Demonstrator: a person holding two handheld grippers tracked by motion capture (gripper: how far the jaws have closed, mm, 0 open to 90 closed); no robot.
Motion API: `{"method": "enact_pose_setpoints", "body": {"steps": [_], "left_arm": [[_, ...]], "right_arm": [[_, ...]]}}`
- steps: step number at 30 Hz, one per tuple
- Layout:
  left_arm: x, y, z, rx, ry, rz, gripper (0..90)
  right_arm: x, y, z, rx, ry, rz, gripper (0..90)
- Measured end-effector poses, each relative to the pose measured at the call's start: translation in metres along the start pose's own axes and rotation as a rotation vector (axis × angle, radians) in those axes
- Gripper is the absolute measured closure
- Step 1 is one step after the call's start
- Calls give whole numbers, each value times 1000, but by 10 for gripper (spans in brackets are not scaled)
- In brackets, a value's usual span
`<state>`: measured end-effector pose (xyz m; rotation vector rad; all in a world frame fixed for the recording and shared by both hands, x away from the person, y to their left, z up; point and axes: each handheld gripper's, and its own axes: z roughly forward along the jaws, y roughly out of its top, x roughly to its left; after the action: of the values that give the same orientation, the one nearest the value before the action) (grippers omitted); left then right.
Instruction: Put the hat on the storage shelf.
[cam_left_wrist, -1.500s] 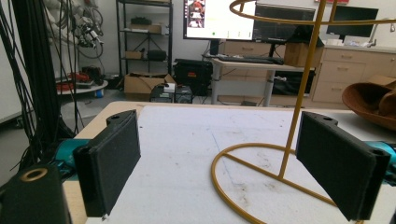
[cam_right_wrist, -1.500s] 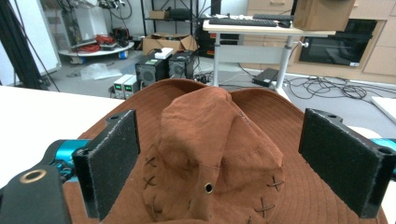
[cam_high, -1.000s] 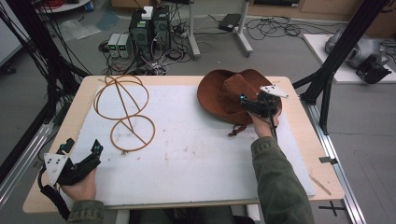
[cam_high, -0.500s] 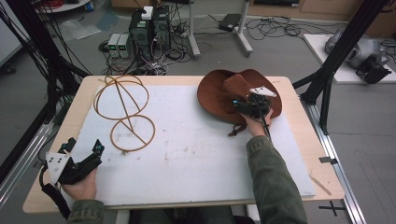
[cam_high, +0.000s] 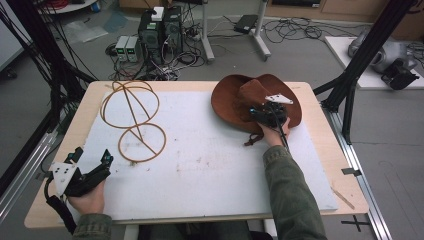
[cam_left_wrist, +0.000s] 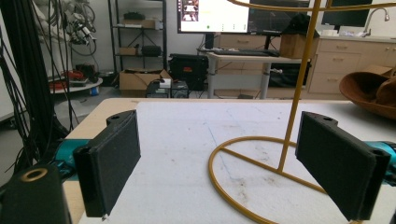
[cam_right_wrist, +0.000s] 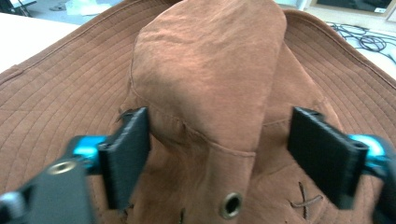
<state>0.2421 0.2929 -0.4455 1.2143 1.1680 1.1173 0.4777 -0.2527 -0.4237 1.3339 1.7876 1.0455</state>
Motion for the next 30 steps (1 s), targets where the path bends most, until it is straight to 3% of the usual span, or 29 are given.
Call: {"method": "enact_pose_setpoints", "body": {"steps": [4,7,8,21,30], "left_arm": [[0,0,0,0,1,-1,143],[0,0,0,-1,4,-3,143],[0,0,0,-2,4,-1,142],[1,0,0,1,5,0,143],[2,-1,0,2,6,-3,143]], "right_arm": [[-5,1,-2,22,53,66,626],[-5,2,-2,49,42,47,843],[-4,3,-3,48,36,49,864],[5,3,-5,22,5,28,883],[11,6,-15,-60,0,13,882]]}}
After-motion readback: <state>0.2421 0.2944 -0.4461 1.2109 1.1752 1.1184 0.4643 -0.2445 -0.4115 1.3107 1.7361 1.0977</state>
